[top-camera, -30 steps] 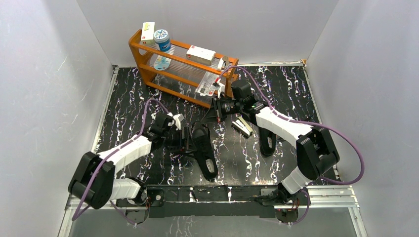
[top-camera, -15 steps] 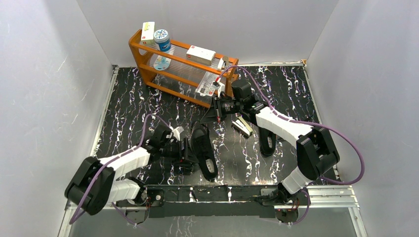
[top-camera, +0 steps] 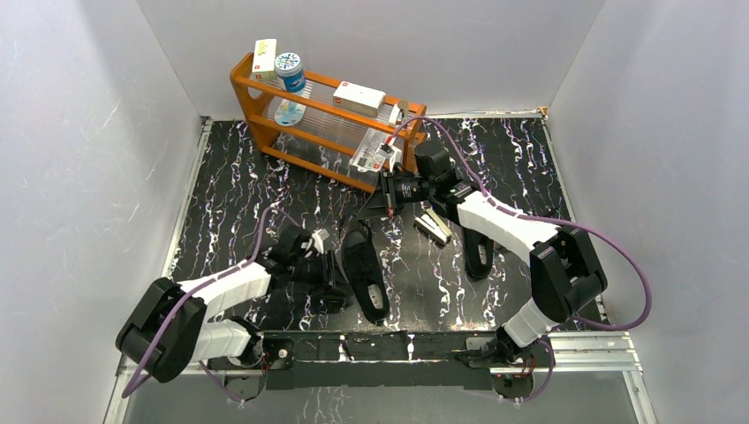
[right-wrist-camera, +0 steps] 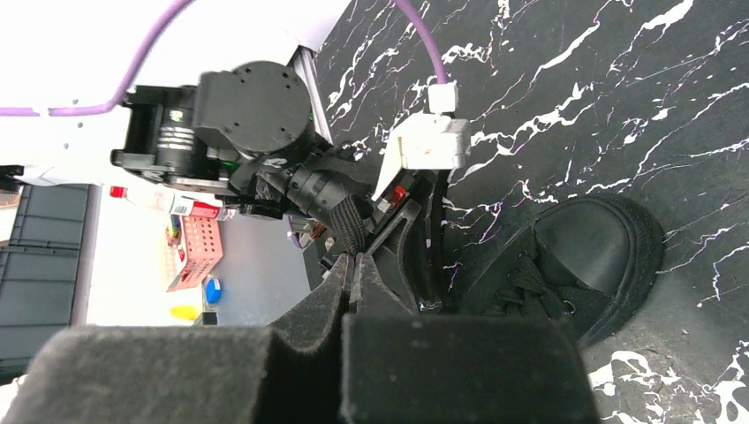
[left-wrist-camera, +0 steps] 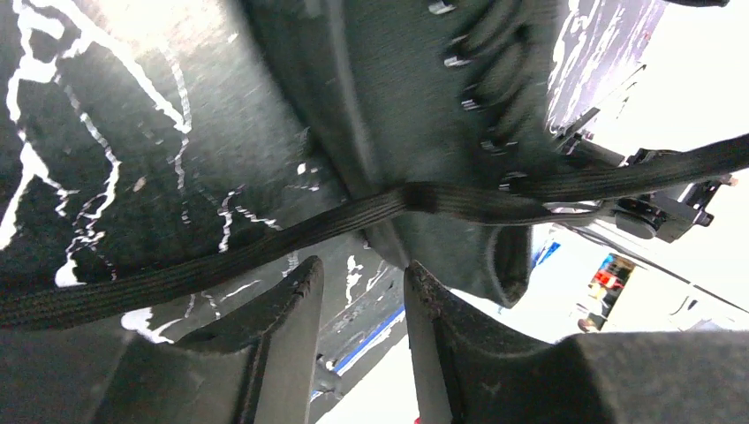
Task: Tie the shoes
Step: Cross the shoelace with the shoelace.
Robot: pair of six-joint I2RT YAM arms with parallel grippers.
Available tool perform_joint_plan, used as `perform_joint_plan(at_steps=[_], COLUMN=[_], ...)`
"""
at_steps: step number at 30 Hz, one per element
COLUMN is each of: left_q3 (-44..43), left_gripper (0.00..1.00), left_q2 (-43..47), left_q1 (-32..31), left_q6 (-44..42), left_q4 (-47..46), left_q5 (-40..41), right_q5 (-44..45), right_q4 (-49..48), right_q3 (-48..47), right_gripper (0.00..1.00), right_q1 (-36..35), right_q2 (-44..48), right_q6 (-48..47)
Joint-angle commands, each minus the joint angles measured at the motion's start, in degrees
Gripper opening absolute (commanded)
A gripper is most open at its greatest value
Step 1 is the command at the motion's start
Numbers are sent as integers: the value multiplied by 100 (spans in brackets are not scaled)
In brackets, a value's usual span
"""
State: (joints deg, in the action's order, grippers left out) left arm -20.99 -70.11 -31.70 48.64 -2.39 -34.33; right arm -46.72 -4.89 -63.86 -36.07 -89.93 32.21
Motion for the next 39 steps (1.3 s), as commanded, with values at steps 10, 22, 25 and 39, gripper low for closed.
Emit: perform_joint_plan(at_steps=[10, 22, 25, 39], left_q3=[-1451, -323, 337, 611], left_gripper=[62, 64, 61, 5], left_q2=[338, -824, -608, 373], left_q1=[-47, 86, 85, 17], left_q6=[-984, -590, 16, 603], left_q4=[2258, -1498, -2322, -2167], left_q5=[887, -628, -605, -646], right_q5=[-18, 15, -6, 487], right_q4=[-78, 275, 145, -724], right_q3=[-59, -88, -72, -316], right_gripper=[0, 0, 0, 0], right_q1=[-31, -37, -32, -300], right_q2=[534, 702, 634, -65], right_q6=[16, -177, -106, 881])
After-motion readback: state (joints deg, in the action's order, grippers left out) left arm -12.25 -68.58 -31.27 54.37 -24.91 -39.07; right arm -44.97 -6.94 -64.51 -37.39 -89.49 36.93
